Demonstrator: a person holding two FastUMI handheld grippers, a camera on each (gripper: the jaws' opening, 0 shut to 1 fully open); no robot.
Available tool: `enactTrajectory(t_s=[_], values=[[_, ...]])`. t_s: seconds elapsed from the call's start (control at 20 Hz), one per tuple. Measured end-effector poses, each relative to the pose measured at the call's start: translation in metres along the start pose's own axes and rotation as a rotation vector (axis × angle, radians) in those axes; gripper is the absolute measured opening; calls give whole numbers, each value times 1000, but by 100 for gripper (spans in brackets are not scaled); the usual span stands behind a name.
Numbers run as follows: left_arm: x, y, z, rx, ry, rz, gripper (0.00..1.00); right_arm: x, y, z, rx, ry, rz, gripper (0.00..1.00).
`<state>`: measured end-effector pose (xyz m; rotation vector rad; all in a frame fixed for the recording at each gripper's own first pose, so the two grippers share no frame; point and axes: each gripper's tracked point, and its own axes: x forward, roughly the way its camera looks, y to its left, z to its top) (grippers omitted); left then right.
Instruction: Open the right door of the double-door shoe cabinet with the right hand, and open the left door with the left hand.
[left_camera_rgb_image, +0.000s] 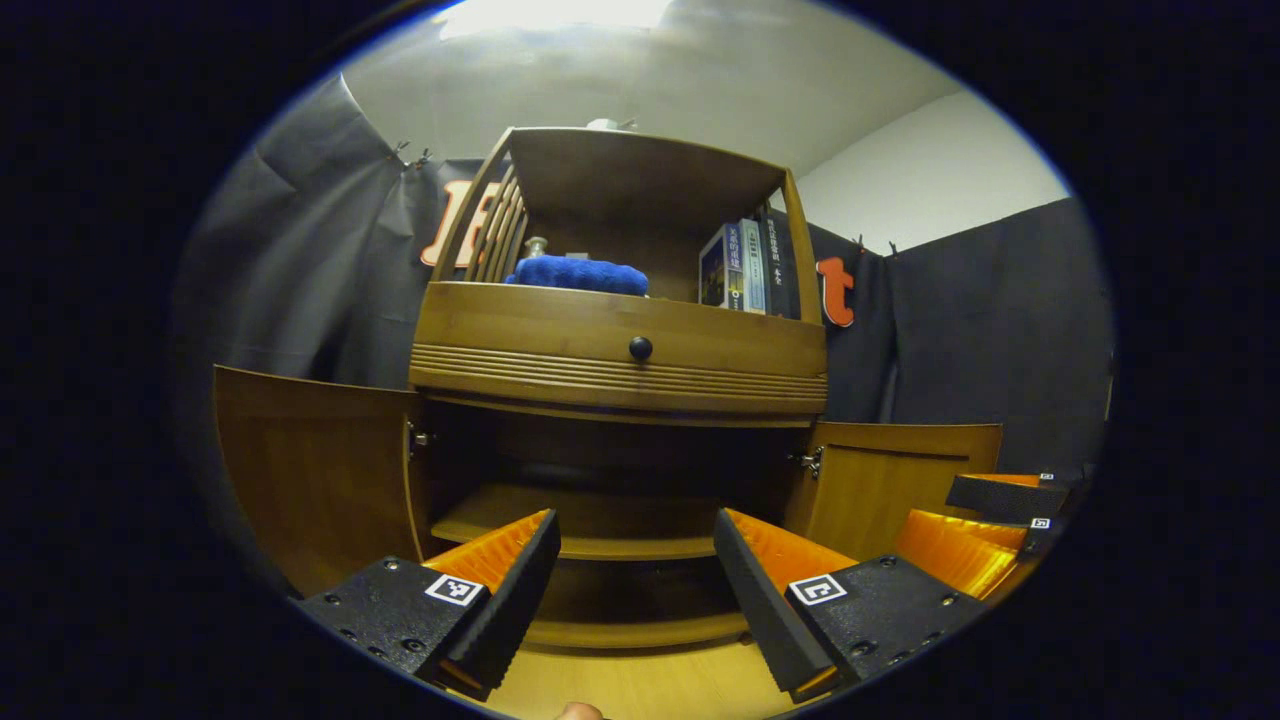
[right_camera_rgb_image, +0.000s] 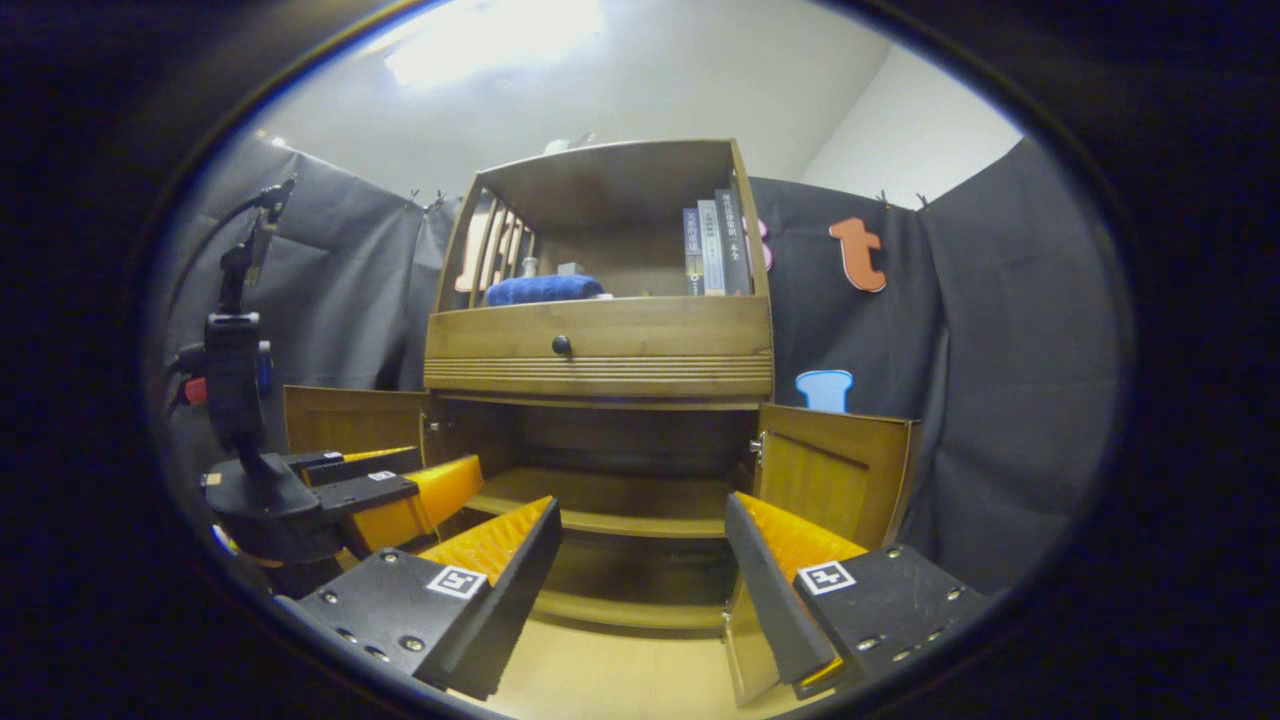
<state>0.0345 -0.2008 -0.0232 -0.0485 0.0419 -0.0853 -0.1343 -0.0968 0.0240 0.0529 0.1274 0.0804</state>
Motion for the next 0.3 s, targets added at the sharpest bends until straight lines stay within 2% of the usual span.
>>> enactTrajectory(t_s=[0.3], values=[[24, -38, 7, 12, -21, -158, 95, -7, -24, 2, 12, -22, -125, 96]])
